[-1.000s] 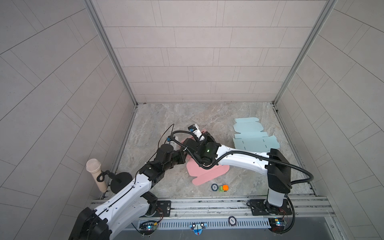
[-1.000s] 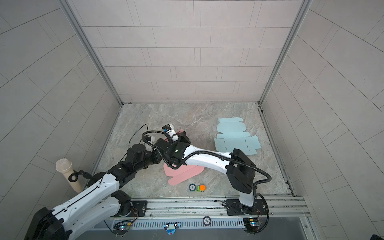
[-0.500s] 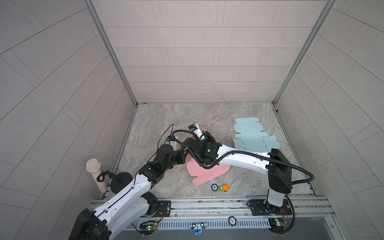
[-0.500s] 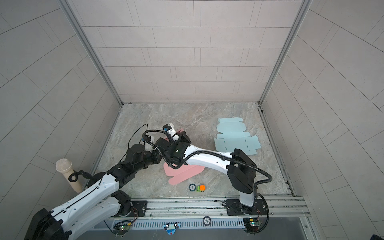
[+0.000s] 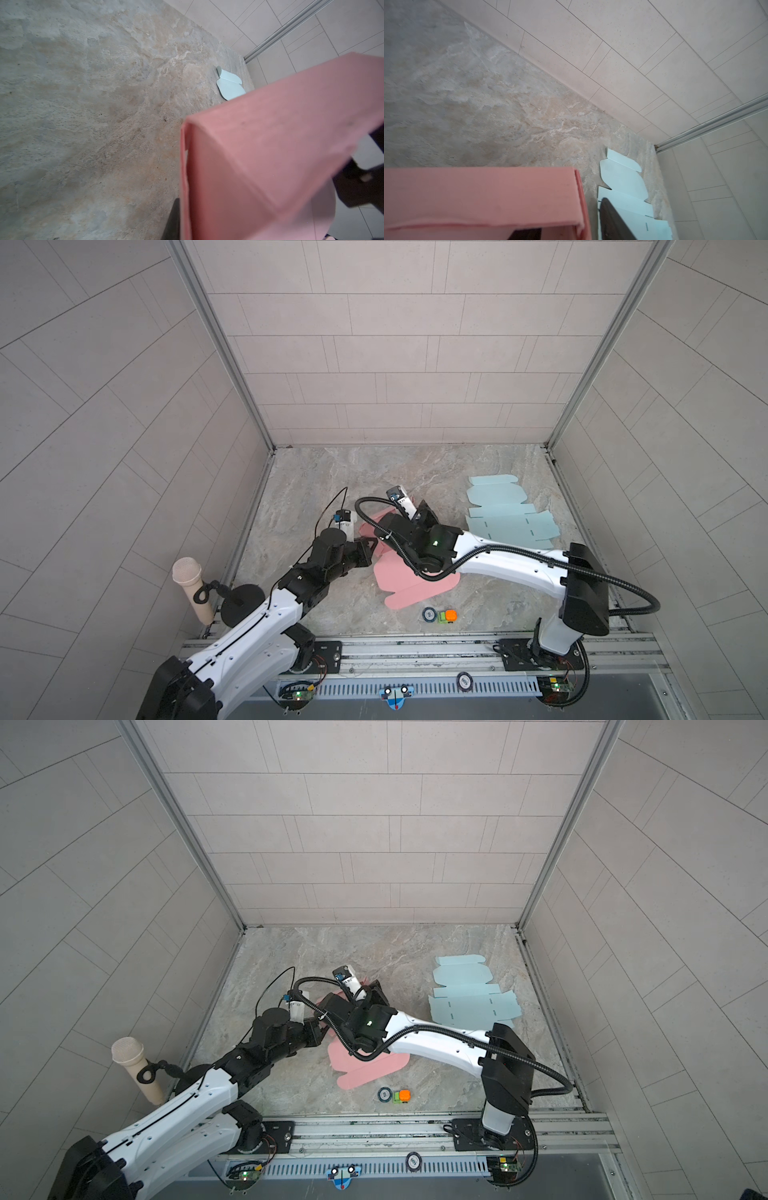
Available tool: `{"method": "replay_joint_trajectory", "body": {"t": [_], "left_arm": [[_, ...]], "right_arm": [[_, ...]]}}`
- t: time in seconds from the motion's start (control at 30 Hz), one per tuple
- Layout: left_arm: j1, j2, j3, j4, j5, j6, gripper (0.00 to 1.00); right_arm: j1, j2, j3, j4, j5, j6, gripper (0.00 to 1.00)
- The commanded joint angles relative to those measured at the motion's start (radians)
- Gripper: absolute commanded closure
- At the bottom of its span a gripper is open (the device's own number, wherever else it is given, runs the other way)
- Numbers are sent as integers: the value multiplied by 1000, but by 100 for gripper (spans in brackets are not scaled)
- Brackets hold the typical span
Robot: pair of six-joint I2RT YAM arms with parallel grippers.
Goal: Fold the paper box
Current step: 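Release the pink wall and draw the right gripper back while the left holds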
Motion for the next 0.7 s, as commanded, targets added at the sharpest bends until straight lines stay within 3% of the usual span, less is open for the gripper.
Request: {"method": "replay_joint_trajectory", "body": {"t": [0.0,0.37,0.67], "left_arm": [[-9,-6,-20,100,18,-10,100],[-9,-11,-40,103,-1,-17,100],[-10,23,-36,123,-8,-9,100]], "right_arm": [[14,-70,-39,-8,-95,49,43],[14,-356,-212,32,-341,114,35],[-5,-545,-380,183,-556,48,31]]}}
